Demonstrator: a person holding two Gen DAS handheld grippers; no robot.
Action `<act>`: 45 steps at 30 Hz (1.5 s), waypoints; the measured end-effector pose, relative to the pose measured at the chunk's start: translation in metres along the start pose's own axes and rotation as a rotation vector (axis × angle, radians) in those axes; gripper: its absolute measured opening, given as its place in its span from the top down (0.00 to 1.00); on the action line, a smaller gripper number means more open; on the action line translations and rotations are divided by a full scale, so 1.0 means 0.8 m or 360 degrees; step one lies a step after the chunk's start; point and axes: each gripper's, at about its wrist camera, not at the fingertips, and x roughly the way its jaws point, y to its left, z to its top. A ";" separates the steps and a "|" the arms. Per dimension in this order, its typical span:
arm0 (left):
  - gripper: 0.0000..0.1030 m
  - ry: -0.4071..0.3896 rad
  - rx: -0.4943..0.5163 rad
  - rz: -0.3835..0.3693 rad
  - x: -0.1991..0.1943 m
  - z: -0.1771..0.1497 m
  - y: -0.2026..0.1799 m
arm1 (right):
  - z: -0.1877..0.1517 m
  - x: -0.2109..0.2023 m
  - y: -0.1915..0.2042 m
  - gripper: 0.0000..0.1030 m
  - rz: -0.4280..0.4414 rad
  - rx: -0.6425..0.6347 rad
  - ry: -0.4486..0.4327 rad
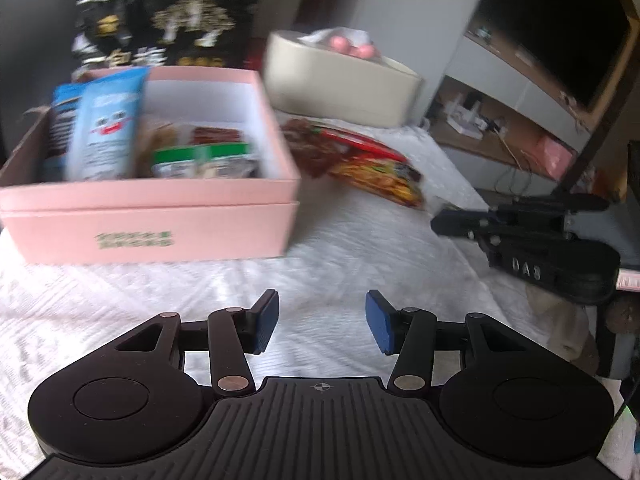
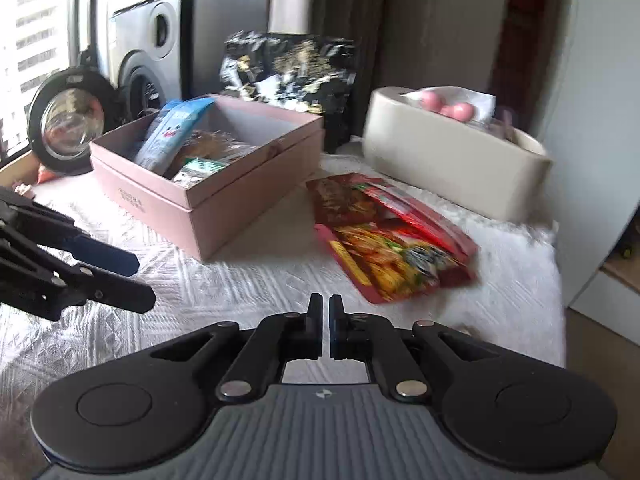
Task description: Organize snacks
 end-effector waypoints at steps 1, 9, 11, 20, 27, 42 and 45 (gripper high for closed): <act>0.48 0.0007 0.0026 -0.0015 0.004 0.004 -0.009 | -0.001 -0.004 -0.007 0.96 -0.0026 0.0040 -0.0013; 0.48 0.0010 0.0015 -0.0141 0.054 0.045 -0.054 | -0.011 -0.005 -0.076 0.63 -0.0071 0.0457 -0.0020; 0.48 0.0025 0.0072 -0.0134 0.066 0.051 -0.064 | -0.014 0.001 -0.099 0.63 0.0046 0.0668 -0.0012; 0.49 0.0101 0.0110 -0.0089 0.062 0.031 -0.051 | -0.015 0.071 -0.129 0.63 0.0417 0.1206 0.0158; 0.49 0.0086 0.0032 -0.0050 0.042 0.016 -0.029 | -0.004 0.079 -0.124 0.82 0.0410 0.1219 0.0131; 0.49 -0.0050 -0.0061 0.0061 -0.029 0.003 -0.008 | -0.039 -0.015 -0.048 0.87 0.0618 0.0820 0.0215; 0.49 -0.0052 0.0012 0.0031 -0.024 0.007 -0.026 | -0.047 -0.031 -0.040 0.78 0.0409 0.0669 0.0202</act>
